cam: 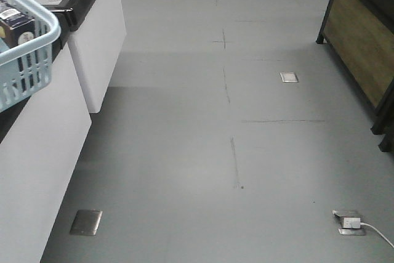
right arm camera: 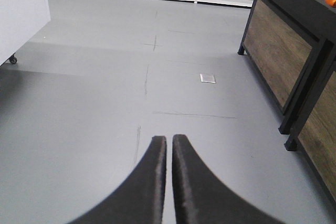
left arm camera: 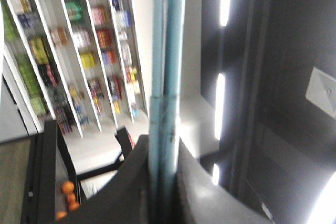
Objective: Left arm holds basket, right arm returns cookies
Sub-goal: 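Swing the held basket in front of the robot with the left gripper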
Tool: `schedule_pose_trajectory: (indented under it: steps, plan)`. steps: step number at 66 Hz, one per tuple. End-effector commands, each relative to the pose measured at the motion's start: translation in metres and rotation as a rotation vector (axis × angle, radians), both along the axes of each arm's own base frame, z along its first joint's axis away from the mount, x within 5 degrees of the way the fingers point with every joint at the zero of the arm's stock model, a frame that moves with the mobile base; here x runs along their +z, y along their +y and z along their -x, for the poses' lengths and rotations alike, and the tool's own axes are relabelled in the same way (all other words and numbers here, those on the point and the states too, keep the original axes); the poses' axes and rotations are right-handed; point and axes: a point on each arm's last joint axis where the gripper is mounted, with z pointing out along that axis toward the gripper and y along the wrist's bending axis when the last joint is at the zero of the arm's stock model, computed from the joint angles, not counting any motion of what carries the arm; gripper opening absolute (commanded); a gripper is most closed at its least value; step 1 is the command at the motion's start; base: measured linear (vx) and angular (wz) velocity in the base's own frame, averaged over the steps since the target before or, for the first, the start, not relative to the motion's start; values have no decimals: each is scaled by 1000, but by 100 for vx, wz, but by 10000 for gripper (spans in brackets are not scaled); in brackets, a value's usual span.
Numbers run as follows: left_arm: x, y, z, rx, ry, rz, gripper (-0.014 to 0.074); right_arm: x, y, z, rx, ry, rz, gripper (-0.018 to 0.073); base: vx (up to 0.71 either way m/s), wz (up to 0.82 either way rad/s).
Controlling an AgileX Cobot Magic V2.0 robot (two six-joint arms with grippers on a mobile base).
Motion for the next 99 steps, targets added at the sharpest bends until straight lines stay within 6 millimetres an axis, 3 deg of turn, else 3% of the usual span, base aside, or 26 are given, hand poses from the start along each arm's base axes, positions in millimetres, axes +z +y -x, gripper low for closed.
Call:
schedule_pose_trajectory:
  steps: [1,39,57,80,99]
  plan:
    - [36,-27,11,-120,-182,19,-6,2,-1,-1,-5,-66,20,4,0,0]
    - [31,-132,16,-468,-162,1,-4,1,-1,-1,-5,-66,20,4,0,0]
    - [10,-171,30,-603,-108,53,-3,1,-1,-1,-5,-66,20,4,0,0]
    - [-20,-197,51,-743,-57,96,-3,1,-1,-1,-5,-66,20,4,0,0]
    - [-35,-198,68,-832,-97,157,-3,1,-1,-1,-5,-66,20,4,0,0]
